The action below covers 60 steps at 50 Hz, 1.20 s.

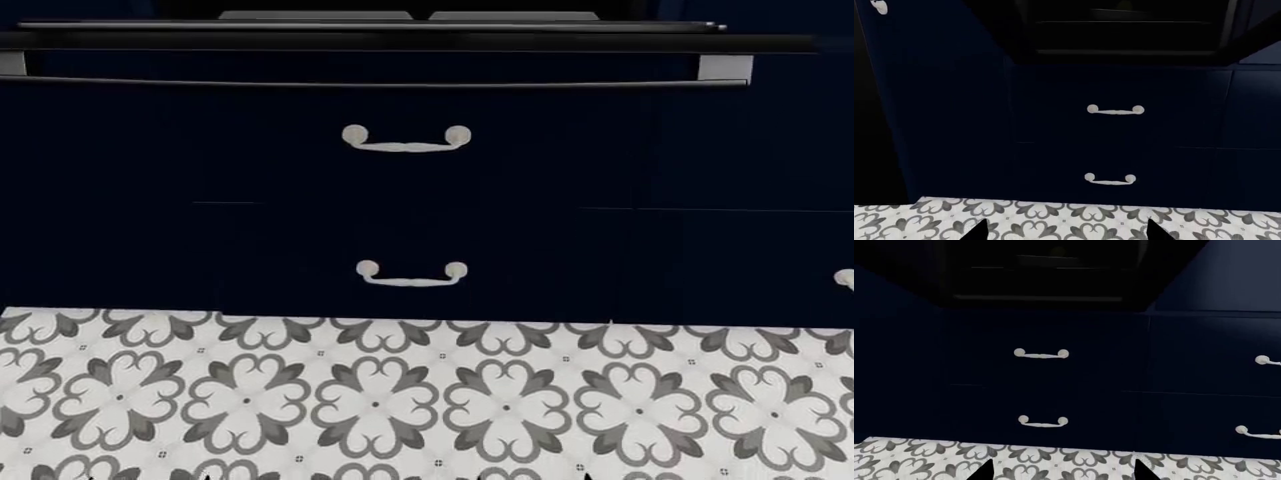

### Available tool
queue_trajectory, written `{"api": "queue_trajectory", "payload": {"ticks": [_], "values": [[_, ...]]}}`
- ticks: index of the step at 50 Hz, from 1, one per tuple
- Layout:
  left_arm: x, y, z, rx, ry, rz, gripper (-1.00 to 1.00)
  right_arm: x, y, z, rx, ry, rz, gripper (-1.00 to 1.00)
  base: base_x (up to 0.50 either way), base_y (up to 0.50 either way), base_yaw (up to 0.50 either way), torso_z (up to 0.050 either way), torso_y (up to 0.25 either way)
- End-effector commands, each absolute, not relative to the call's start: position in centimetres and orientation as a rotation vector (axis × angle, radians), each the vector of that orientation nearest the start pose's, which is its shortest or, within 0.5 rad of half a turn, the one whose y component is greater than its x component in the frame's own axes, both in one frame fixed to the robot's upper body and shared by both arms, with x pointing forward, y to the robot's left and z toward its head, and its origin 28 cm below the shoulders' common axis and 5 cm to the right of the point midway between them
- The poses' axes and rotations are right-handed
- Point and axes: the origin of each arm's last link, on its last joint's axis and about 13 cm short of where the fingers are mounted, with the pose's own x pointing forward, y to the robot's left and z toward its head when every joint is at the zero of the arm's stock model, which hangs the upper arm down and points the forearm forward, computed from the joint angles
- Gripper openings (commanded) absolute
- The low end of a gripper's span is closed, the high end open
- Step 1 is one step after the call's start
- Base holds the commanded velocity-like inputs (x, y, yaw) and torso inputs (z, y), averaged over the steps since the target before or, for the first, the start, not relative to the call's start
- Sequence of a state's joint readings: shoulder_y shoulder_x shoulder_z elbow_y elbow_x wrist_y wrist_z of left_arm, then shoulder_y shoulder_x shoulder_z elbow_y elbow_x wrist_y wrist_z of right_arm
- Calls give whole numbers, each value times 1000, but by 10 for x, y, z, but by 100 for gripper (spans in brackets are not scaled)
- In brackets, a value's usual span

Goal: Close the oven door

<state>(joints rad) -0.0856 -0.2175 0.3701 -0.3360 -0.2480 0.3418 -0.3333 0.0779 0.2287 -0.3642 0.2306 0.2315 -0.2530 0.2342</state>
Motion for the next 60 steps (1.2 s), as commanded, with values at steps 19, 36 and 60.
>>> {"api": "queue_trajectory", "payload": {"ticks": [19, 36, 60], "values": [[255, 197, -21, 22, 414, -17, 100, 269, -100, 4, 149, 399, 108, 100, 0, 0, 0, 0, 0], [270, 198, -17, -41, 515, 4, 100, 282, -104, -12, 204, 522, 83, 100, 0, 0, 0, 0, 0], [272, 198, -16, -37, 510, -2, 100, 282, -103, -17, 206, 578, 52, 100, 0, 0, 0, 0, 0]]}}
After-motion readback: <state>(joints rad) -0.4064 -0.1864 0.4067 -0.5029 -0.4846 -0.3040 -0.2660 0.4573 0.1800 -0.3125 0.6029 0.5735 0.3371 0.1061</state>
